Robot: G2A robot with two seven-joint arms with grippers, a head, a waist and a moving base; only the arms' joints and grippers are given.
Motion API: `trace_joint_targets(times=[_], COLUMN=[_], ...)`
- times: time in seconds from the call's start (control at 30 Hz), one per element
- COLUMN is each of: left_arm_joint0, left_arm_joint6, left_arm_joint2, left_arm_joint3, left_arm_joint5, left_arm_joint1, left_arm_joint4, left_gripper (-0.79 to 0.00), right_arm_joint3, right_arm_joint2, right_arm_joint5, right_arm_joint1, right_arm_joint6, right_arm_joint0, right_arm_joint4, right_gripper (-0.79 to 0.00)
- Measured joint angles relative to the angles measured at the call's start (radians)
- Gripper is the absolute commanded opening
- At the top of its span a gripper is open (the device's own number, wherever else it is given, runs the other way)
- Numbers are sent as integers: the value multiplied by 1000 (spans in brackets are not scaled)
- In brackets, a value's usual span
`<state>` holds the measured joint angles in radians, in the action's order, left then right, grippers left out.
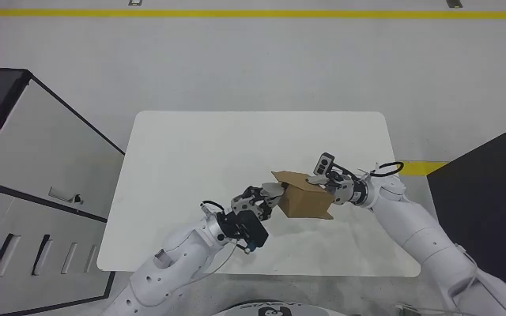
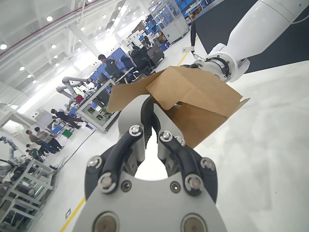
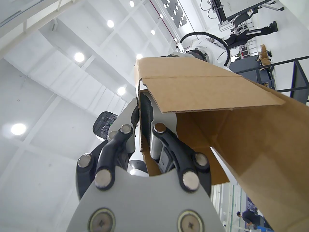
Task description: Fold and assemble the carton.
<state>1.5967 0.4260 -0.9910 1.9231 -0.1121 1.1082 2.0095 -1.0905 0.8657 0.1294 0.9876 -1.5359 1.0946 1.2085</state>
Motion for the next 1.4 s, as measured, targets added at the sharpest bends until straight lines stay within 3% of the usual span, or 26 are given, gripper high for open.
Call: trace_joint_targets(times=[0.27, 0.6, 1.4], left_arm_joint0=[-14, -31, -44], left_arm_joint6=[15, -60, -55], left_arm_joint2=[16, 56, 74], left_arm_joint3=[-6, -1, -9], left_arm_joint5=[2, 27, 9], left_arm_joint1=[1, 7, 11], left_arm_joint4=[46, 178, 196], left_gripper=[-785, -785, -785], right_arm_joint3=[12, 28, 32], right_arm_joint2=[-9, -26, -46], right_arm_joint5=[1, 8, -15], right_arm_joint1=[2, 8, 5], right_arm_joint6=[0, 0, 0], right_arm_joint0=[-11, -27, -41], right_arm_joint4=[-7, -13, -19], right_gripper=[-785, -785, -785])
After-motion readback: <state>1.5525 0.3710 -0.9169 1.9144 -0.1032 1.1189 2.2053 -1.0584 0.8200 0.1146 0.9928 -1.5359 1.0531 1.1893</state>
